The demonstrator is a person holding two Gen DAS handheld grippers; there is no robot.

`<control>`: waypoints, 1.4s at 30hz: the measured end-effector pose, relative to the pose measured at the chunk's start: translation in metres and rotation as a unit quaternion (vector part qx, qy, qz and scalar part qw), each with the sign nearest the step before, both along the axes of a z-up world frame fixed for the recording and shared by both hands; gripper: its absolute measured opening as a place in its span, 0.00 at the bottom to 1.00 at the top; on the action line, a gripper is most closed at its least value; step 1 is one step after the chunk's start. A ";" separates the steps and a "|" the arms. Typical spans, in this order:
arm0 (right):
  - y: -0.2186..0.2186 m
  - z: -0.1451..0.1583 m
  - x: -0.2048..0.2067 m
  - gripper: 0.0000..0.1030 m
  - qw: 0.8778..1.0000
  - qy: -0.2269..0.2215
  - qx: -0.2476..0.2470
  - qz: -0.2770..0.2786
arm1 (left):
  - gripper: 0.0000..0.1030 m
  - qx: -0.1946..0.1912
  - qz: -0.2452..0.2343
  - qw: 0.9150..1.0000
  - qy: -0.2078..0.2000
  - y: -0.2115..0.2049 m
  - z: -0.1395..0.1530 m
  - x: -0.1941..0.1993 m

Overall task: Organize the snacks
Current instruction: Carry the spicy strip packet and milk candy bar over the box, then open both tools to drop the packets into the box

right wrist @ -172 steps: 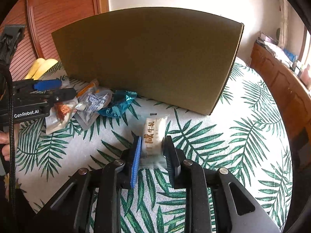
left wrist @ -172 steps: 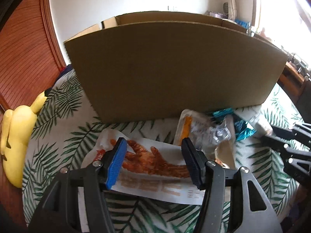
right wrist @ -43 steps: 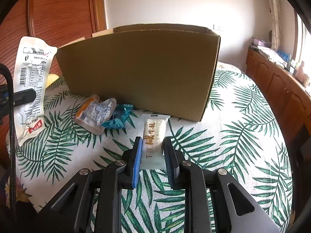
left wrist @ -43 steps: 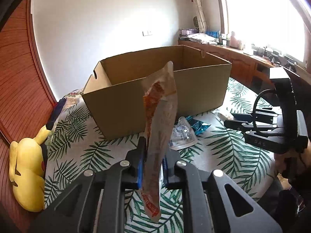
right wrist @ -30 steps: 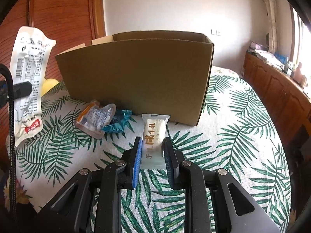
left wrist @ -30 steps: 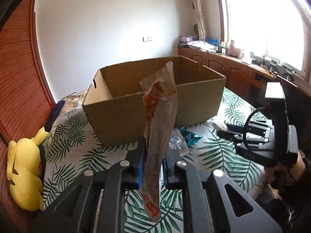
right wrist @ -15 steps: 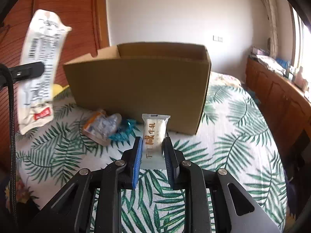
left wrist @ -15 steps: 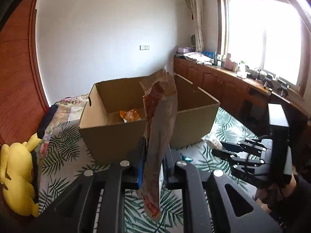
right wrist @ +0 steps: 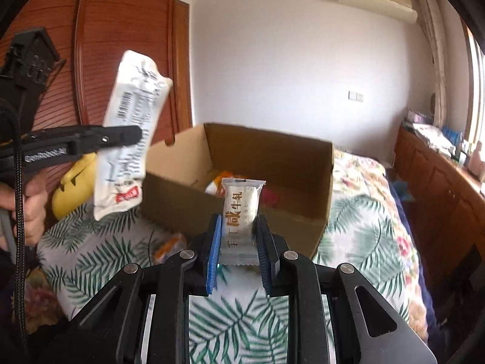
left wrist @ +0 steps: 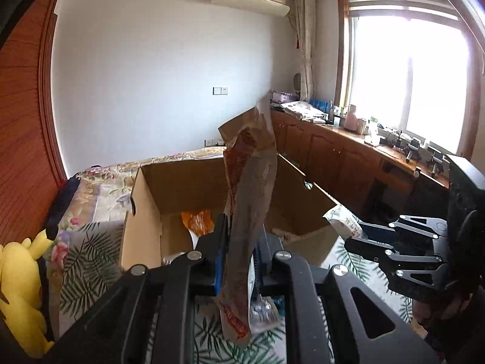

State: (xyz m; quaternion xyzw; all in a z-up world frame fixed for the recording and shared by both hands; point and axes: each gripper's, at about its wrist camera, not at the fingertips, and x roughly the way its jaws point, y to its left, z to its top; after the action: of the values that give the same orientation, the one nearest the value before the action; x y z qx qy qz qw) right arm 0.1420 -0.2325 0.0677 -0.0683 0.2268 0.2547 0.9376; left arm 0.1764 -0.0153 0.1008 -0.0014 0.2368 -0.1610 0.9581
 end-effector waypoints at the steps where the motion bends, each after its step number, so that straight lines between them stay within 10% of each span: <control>1: 0.002 0.003 0.003 0.20 1.000 -0.003 0.000 0.002 | 0.12 -0.001 0.001 1.000 -0.001 0.002 0.001 0.007; 25: 0.039 0.002 0.084 0.20 0.999 -0.002 -0.030 0.015 | 0.00 0.019 0.003 1.000 0.025 0.016 -0.002 0.098; 42: 0.035 -0.004 0.073 0.30 0.999 0.016 -0.030 0.005 | 0.35 0.025 0.032 0.999 0.016 0.032 0.010 0.074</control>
State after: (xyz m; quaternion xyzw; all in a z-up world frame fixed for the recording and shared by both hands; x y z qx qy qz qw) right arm 0.2155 -0.1979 0.0637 -0.0932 0.2485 0.2535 0.9302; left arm 0.2508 0.0163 0.1112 0.0119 0.2559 -0.1242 0.9586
